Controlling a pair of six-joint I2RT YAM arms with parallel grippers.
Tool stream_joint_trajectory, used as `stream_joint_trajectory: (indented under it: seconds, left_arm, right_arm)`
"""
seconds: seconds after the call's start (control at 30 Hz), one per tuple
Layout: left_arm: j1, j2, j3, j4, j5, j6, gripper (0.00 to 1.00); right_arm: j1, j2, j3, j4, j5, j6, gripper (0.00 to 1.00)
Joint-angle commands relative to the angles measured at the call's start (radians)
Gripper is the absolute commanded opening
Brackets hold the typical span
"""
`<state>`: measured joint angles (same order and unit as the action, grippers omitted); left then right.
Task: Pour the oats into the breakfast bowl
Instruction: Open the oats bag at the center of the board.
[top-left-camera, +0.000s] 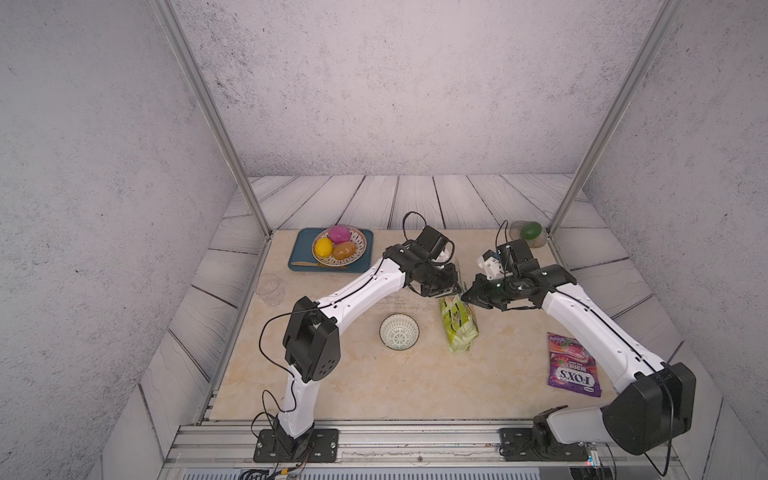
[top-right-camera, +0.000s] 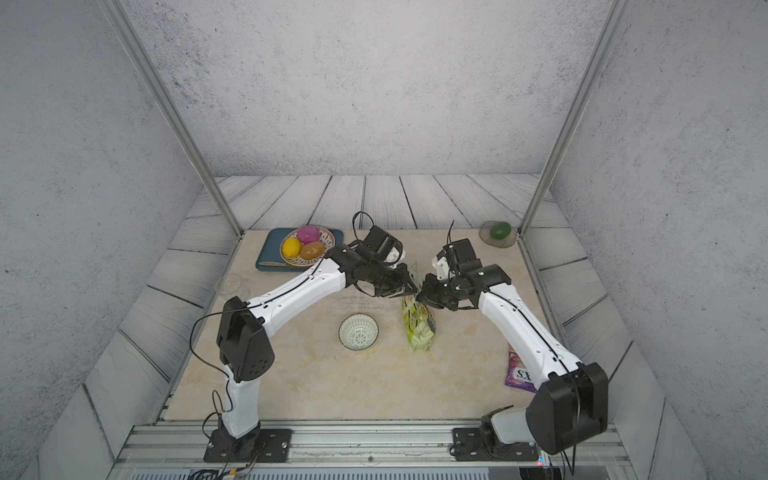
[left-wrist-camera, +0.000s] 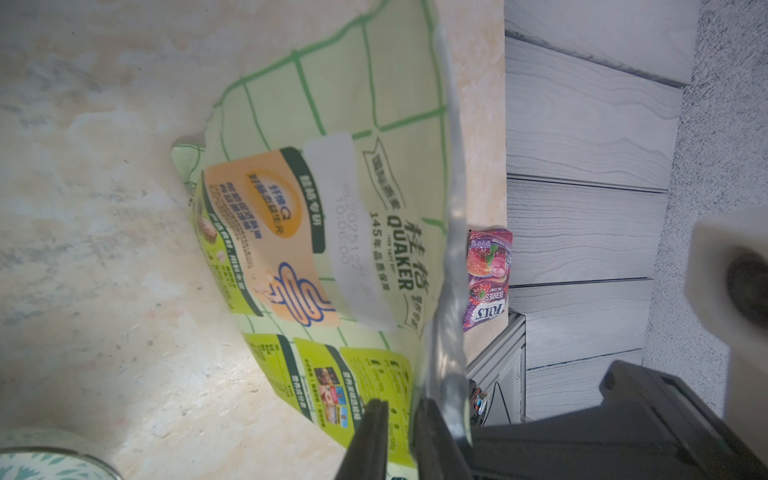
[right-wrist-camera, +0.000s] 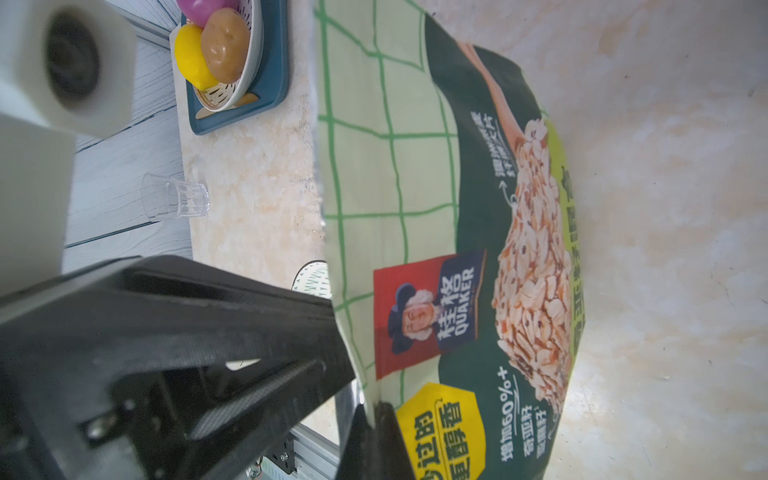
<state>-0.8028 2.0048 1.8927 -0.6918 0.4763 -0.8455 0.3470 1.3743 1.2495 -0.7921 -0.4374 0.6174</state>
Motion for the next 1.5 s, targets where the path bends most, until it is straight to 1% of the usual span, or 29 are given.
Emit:
stream_joint_trajectory:
  seconds: [0.0, 0.13, 0.2, 0.27, 0.3, 0.37, 0.43, 0.47, 0.57, 0.63, 0.73, 0.87, 0.93, 1.07, 1.1, 1.13, 1.2, 1.23, 1.27, 1.33, 1.4, 1.47]
  left_arm:
    - [-0.007, 0.039, 0.03, -0.037, 0.001, 0.012, 0.22]
    - [-0.013, 0.066, 0.075, -0.061, 0.012, 0.027, 0.21]
    - [-0.016, 0.073, 0.081, -0.06, 0.017, 0.028, 0.15]
    - [-0.015, 0.087, 0.097, -0.075, 0.023, 0.028, 0.03]
    - [-0.015, 0.096, 0.109, -0.085, 0.026, 0.03, 0.0]
    - [-0.015, 0.108, 0.125, -0.092, 0.032, 0.033, 0.0]
    - [-0.015, 0.101, 0.132, -0.097, 0.013, 0.037, 0.0]
    - [-0.014, 0.091, 0.131, -0.103, -0.007, 0.039, 0.0]
    - [-0.001, 0.056, 0.139, -0.17, -0.103, 0.03, 0.0]
    - [0.016, 0.033, 0.131, -0.203, -0.142, 0.024, 0.0]
    - [0.035, -0.001, 0.093, -0.209, -0.147, 0.013, 0.0]
    - [0.036, -0.033, 0.055, -0.212, -0.161, 0.017, 0.0]
    - [0.037, -0.038, 0.038, -0.195, -0.134, 0.012, 0.0]
    - [0.034, -0.034, 0.005, -0.109, -0.04, -0.009, 0.0]
    - [0.034, -0.03, 0.003, -0.095, -0.029, -0.014, 0.0]
    - [0.034, -0.028, 0.003, -0.084, -0.018, -0.02, 0.0]
    - [0.036, -0.022, 0.004, -0.047, 0.021, -0.031, 0.0]
    - [0.036, -0.019, 0.004, -0.031, 0.04, -0.036, 0.0]
    - [0.036, -0.015, 0.003, -0.01, 0.066, -0.043, 0.0]
    - [0.035, -0.007, 0.003, 0.015, 0.097, -0.056, 0.0]
    - [0.034, -0.003, 0.005, 0.023, 0.105, -0.059, 0.0]
    - [0.033, -0.002, 0.003, 0.023, 0.105, -0.06, 0.0]
  right_arm:
    - [0.0, -0.031, 0.005, 0.005, 0.028, -0.013, 0.0]
    - [0.0, -0.031, 0.014, -0.009, 0.046, -0.028, 0.0]
    - [-0.001, -0.032, 0.012, -0.007, 0.053, -0.033, 0.0]
    - [0.0, -0.03, 0.009, -0.007, 0.06, -0.038, 0.0]
    - [0.0, -0.027, 0.008, -0.01, 0.066, -0.04, 0.0]
    - [0.0, -0.023, 0.015, -0.027, 0.09, -0.047, 0.0]
    - [-0.001, -0.023, 0.027, -0.047, 0.13, -0.054, 0.0]
    - [-0.001, -0.023, 0.037, -0.064, 0.166, -0.054, 0.0]
    - [-0.005, -0.022, 0.062, -0.131, 0.335, -0.017, 0.0]
    - [-0.016, -0.02, 0.067, -0.155, 0.403, 0.007, 0.0]
    - [-0.024, -0.017, 0.07, -0.146, 0.424, 0.033, 0.0]
    - [-0.026, -0.006, 0.09, -0.125, 0.462, 0.047, 0.0]
    - [-0.027, 0.002, 0.108, -0.11, 0.42, 0.029, 0.0]
    - [-0.027, 0.014, 0.136, -0.054, 0.188, -0.023, 0.0]
    - [-0.027, 0.01, 0.128, -0.033, 0.138, -0.022, 0.03]
    - [-0.027, 0.0, 0.111, -0.003, 0.088, -0.021, 0.09]
    - [-0.027, -0.029, 0.055, 0.073, -0.011, -0.022, 0.25]
    - [-0.026, -0.042, 0.032, 0.098, -0.043, -0.023, 0.31]
    - [-0.026, -0.052, 0.013, 0.111, -0.059, -0.023, 0.33]
    - [-0.026, -0.067, -0.016, 0.116, -0.06, -0.026, 0.33]
    - [-0.027, -0.074, -0.034, 0.107, -0.029, -0.014, 0.33]
    - [-0.026, -0.07, -0.031, 0.103, -0.028, -0.006, 0.33]
